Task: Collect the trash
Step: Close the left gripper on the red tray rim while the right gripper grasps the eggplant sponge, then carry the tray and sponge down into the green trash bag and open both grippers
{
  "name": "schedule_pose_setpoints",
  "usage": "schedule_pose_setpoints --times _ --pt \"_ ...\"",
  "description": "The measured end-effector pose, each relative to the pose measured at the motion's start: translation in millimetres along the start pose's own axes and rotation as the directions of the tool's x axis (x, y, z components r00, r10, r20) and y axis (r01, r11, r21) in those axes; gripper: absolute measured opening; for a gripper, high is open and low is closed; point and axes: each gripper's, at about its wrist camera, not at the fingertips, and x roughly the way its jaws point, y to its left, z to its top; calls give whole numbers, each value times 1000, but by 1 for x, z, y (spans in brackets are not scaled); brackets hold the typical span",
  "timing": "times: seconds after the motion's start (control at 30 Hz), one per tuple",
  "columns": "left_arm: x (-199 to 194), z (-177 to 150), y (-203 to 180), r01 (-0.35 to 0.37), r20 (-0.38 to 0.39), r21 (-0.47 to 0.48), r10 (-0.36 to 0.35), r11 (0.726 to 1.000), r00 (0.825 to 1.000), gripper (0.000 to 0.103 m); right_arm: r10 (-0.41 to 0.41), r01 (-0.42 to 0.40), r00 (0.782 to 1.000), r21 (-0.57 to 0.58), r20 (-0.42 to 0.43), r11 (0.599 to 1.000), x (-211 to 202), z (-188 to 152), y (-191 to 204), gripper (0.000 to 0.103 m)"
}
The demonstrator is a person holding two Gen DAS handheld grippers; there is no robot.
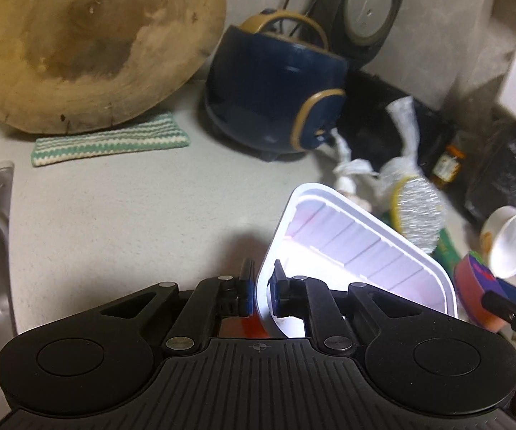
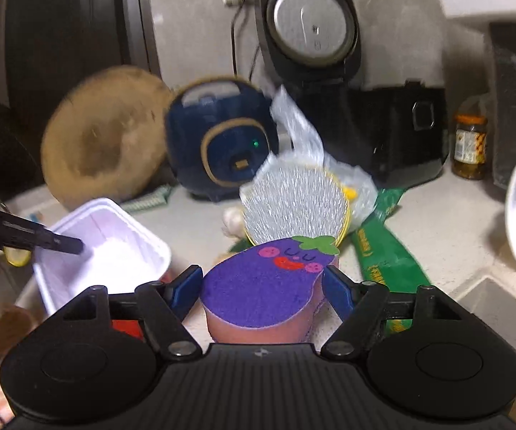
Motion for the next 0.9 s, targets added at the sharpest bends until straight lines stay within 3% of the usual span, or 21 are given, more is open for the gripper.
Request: schedule_pose_setpoints --times 0.2,0.3,0.37,0.43,0.5,0.6,0.73,0.8,0.9 --pt "-33 -52 -50 162 59 16 -163 987 985 13 -27 26 993 9 112 1000 -77 -22 -12 74" --pt "-31 -103 -80 263 118 -10 -260 965 958 13 -107 104 983 23 149 994 -110 -50 -24 74" --pt "-10 -138 -96 303 112 -82 -293 950 949 13 -176 176 971 19 160 984 -127 -72 -34 74" --pt "31 -166 -109 354 10 -130 -356 926 934 12 -274 274 950 21 147 962 -141 -93 -48 74" --pt "74 -193 -130 355 -146 -127 -371 926 917 12 -376 374 922 33 99 927 -154 -114 -68 74" --pt "128 -229 -157 339 -274 -75 -346 938 897 13 -473 471 881 75 5 879 -175 -144 -96 74" --pt "207 -286 -197 228 -390 119 -166 966 906 12 -527 536 844 129 -98 834 -190 -184 -122 74" --pt "246 -312 -213 157 -424 217 -52 963 904 13 -523 543 839 179 -148 821 -185 -205 -137 74" --pt "290 -335 -228 100 -452 267 33 958 891 14 -496 539 840 238 -219 808 -175 -230 -154 74"
